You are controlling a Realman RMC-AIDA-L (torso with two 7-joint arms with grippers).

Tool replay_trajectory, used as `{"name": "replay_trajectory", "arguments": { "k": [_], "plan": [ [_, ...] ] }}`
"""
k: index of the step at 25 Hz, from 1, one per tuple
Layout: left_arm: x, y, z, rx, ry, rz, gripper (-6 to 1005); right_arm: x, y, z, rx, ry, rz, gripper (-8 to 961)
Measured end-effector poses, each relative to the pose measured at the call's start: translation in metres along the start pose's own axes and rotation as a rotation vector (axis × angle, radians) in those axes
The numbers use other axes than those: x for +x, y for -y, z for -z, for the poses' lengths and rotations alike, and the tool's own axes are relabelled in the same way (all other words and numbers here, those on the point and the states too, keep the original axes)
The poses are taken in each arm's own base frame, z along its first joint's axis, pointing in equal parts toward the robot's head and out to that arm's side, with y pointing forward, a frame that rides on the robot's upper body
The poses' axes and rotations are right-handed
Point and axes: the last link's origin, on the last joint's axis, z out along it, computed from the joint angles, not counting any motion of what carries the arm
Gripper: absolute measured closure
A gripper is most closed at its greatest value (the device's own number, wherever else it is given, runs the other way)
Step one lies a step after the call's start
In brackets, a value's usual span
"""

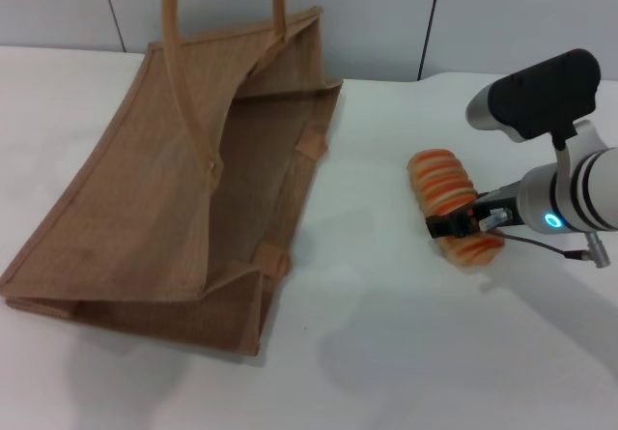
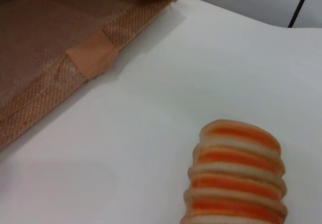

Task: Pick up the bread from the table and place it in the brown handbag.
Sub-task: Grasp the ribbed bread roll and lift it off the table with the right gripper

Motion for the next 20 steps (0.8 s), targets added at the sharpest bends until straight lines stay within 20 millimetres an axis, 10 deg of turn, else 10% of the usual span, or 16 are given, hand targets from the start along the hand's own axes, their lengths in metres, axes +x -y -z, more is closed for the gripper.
{"name": "replay_trajectory", "arguments": {
  "k": [20],
  "plan": [
    [-0.004, 0.001, 0.002, 0.010, -0.001, 0.005, 879, -0.015, 0.000, 0.005, -0.006, 0.023, 0.008, 274]
  ]
}}
